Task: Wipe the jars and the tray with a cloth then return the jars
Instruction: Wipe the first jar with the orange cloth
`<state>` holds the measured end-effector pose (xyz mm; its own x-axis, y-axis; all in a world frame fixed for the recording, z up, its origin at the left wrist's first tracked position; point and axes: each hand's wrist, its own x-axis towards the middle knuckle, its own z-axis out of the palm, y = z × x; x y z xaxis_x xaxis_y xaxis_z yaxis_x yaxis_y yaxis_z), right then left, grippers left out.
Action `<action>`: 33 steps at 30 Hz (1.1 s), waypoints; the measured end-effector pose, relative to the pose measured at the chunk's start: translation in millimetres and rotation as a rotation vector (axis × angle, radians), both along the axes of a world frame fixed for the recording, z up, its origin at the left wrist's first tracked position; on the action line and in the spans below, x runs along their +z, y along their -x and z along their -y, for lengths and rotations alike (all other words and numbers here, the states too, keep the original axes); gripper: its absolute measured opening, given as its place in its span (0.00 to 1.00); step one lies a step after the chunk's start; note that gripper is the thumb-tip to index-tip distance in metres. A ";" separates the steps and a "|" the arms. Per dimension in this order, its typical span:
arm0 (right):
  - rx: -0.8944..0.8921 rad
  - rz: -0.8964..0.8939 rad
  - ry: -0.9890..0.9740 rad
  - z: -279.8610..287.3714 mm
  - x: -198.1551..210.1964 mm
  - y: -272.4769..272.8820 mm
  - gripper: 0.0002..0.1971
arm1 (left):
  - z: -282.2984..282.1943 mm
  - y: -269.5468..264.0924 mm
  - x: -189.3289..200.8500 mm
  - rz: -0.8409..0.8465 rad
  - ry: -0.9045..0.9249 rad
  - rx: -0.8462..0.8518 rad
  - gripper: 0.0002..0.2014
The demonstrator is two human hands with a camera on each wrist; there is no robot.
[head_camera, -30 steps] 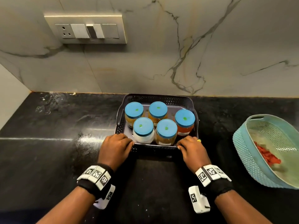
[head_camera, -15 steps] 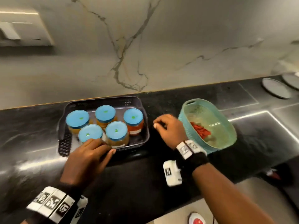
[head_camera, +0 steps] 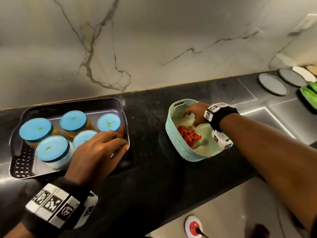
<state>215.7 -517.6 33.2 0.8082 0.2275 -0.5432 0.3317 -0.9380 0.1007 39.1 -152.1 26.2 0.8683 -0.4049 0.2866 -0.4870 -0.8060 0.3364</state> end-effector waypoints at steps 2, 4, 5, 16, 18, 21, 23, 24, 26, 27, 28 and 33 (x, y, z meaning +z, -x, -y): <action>0.056 -0.090 0.038 -2.8 -18.4 -5.9 0.40 | -1.3 -0.3 -1.4 0.009 0.018 0.030 0.15; 0.089 -0.180 0.064 -5.8 -30.9 -7.7 0.42 | -3.6 -0.3 -0.9 0.021 0.026 0.060 0.16; 0.073 -0.238 0.061 -6.1 -35.2 -6.9 0.42 | -4.6 0.6 -0.1 0.027 0.025 0.077 0.15; 0.135 -0.268 0.155 -16.2 -58.3 2.8 0.11 | -18.6 17.7 -3.1 0.020 0.024 0.167 0.09; 0.112 -0.244 0.174 -11.8 -51.4 2.4 0.10 | -25.6 19.2 -3.8 0.041 0.027 0.192 0.10; 0.110 -0.186 0.166 -11.3 -29.0 1.6 0.12 | -46.8 26.0 -5.0 0.051 0.036 0.251 0.13; 0.091 -0.079 0.154 -5.5 -9.3 1.1 0.11 | -61.7 29.7 -6.7 0.053 0.062 0.301 0.12; 0.071 -0.017 0.129 -3.0 2.5 2.8 0.11 | -70.8 33.0 -7.4 0.056 0.080 0.325 0.11; -0.001 0.090 0.020 5.3 23.9 7.5 0.08 | -87.5 38.8 -9.6 0.051 0.119 0.382 0.13; -0.056 0.128 -0.061 10.0 34.7 10.4 0.08 | -94.9 40.9 -11.4 0.045 0.143 0.418 0.14; -0.112 0.175 -0.141 14.7 43.9 12.6 0.10 | -102.8 43.3 -14.5 0.042 0.175 0.458 0.15; -0.239 0.372 -0.577 7.9 68.2 30.5 0.18 | -139.6 54.3 -40.0 0.005 0.324 0.604 0.18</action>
